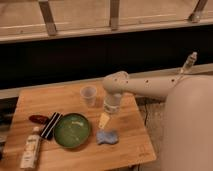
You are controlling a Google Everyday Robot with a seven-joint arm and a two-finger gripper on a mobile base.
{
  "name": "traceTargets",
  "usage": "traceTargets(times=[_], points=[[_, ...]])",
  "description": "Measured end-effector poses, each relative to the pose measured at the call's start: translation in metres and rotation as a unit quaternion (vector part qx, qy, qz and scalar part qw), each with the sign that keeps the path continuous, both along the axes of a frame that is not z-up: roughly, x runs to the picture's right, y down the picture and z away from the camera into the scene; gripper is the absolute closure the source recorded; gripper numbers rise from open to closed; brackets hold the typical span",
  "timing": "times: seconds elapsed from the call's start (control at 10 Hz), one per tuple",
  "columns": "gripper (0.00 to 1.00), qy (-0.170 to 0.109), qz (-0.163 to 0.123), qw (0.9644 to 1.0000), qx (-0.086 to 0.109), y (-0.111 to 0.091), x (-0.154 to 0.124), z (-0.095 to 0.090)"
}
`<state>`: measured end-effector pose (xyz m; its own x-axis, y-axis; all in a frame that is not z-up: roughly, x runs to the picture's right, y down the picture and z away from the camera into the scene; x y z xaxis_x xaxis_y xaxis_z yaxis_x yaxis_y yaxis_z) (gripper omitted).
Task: Move the arm in a circular motion
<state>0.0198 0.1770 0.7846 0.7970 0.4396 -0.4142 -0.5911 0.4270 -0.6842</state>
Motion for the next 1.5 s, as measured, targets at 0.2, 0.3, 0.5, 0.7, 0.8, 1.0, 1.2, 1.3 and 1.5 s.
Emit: traceTargets(times=[0.2,0.3,0.5,0.7,0.8,1.0,1.2,1.3,1.5], points=[[0.2,0.0,0.0,1.0,0.0,0.0,0.0,0.0],[0.2,0.0,0.0,1.0,0.0,0.0,0.0,0.0],[0.2,0.002,0.0,1.0,0.003,-0.001,0.001,0.0],[0.2,0.015,0.005,0.9995,0.026,-0.017,0.01,0.005],[0.2,0.018,0.006,0.9989,0.043,-0.032,0.016,0.009],[0.2,0.017,-0.002,0.9952,0.096,-0.079,0.028,0.011],[0.2,-0.008,-0.018,0.9913,0.13,-0.117,0.017,0.014],[0.2,-0.021,-0.026,0.9899,0.138,-0.128,0.007,0.014],[0.2,-0.019,-0.029,0.9899,0.137,-0.129,0.01,0.014]])
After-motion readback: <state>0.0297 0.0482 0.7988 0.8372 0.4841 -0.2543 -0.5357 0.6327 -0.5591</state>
